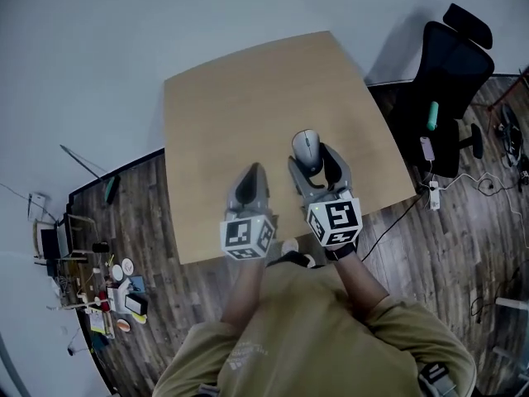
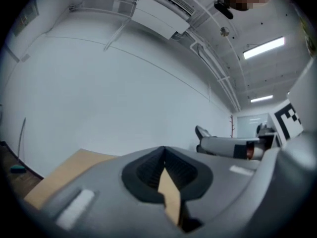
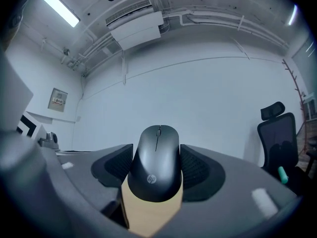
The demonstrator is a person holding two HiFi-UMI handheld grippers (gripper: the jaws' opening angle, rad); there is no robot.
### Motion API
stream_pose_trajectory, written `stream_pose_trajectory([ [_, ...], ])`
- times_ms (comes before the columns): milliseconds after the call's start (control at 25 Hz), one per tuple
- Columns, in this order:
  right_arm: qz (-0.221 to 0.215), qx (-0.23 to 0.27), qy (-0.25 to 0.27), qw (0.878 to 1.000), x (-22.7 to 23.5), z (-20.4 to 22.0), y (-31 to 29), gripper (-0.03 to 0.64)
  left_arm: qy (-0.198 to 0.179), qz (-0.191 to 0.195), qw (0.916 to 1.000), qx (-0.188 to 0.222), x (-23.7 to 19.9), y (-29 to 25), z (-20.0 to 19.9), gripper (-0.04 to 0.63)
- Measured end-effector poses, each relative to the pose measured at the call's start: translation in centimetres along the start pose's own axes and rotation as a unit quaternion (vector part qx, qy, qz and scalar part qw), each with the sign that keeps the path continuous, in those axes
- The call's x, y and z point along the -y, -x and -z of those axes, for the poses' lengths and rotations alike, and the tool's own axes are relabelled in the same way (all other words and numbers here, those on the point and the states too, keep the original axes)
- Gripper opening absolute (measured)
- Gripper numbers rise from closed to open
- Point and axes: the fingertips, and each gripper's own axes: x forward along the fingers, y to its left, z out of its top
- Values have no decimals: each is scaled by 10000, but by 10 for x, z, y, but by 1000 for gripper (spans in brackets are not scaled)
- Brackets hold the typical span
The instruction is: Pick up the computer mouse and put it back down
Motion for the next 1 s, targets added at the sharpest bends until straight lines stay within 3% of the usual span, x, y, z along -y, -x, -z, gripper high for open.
stream_pose_trajectory([
  [320,643,-201,51,9977,61,5,-13,302,65,744,9970,-202,33,-70,10,0],
  [600,1119,-627,-17,9917,101,39,-61,302,228,1112,9926,-431,9,-119,26,0],
  [800,1160,-1299,34,9847,145,92,-83,302,448,1090,9900,-780,5,-153,66,0],
  [1000,992,-1968,-74,9754,192,153,-112,302,472,802,9895,-1102,4,-191,100,1],
])
